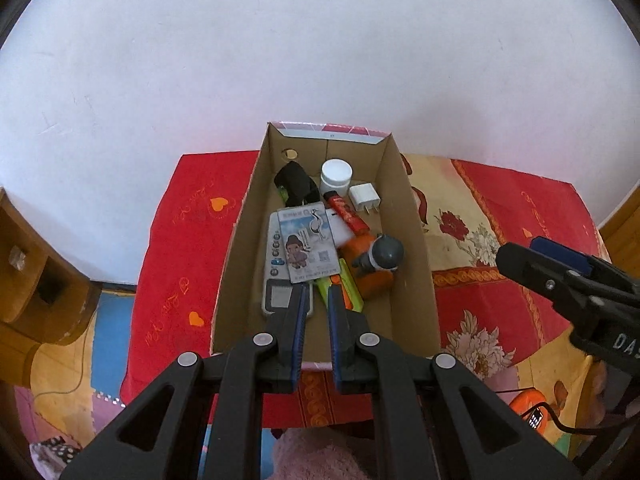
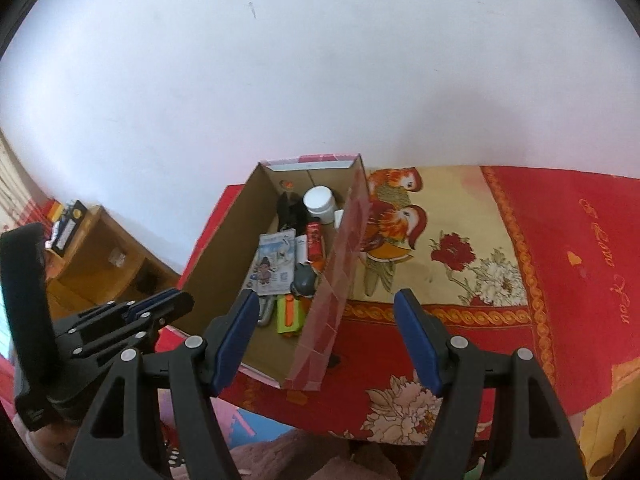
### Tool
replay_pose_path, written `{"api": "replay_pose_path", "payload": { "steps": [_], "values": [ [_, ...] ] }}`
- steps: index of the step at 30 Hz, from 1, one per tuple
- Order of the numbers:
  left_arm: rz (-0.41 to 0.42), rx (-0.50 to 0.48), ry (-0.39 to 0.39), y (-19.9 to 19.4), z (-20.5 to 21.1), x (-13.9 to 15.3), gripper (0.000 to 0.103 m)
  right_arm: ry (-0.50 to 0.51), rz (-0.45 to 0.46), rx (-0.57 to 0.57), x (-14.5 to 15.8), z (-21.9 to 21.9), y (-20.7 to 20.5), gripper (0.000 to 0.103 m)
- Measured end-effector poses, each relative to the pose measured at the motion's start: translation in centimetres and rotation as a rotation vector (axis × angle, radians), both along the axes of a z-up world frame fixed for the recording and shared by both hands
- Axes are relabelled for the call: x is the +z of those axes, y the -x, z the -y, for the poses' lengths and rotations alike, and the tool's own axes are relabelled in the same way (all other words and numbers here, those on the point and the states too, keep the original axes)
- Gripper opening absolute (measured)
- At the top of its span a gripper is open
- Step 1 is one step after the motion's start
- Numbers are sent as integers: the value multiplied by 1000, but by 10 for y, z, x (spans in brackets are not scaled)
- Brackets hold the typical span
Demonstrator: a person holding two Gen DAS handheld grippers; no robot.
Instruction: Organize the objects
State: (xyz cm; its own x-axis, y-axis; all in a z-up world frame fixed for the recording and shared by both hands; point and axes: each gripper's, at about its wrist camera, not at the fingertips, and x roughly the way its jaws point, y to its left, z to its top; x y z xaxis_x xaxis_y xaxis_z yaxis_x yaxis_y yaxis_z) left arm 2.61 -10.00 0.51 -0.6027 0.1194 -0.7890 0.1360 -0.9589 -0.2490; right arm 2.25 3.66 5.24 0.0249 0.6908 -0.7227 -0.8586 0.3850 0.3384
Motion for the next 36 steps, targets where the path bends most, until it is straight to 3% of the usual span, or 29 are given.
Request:
{"api": "replay_pose_path", "payload": {
  "steps": [6, 9, 19, 36],
  "values": [
    [1, 0, -5, -2, 6, -7, 11, 9, 44, -64, -10, 2, 9, 72],
    [9, 3, -1, -2, 9, -12, 21, 10, 33, -87, -13, 1, 16, 72],
    [13, -22, 16, 0, 11, -16, 22, 56, 41, -101, -18, -2, 31, 72],
    [4, -40, 14, 22, -10, -11, 22, 71, 29, -180, -22, 12, 6, 72]
  ]
}}
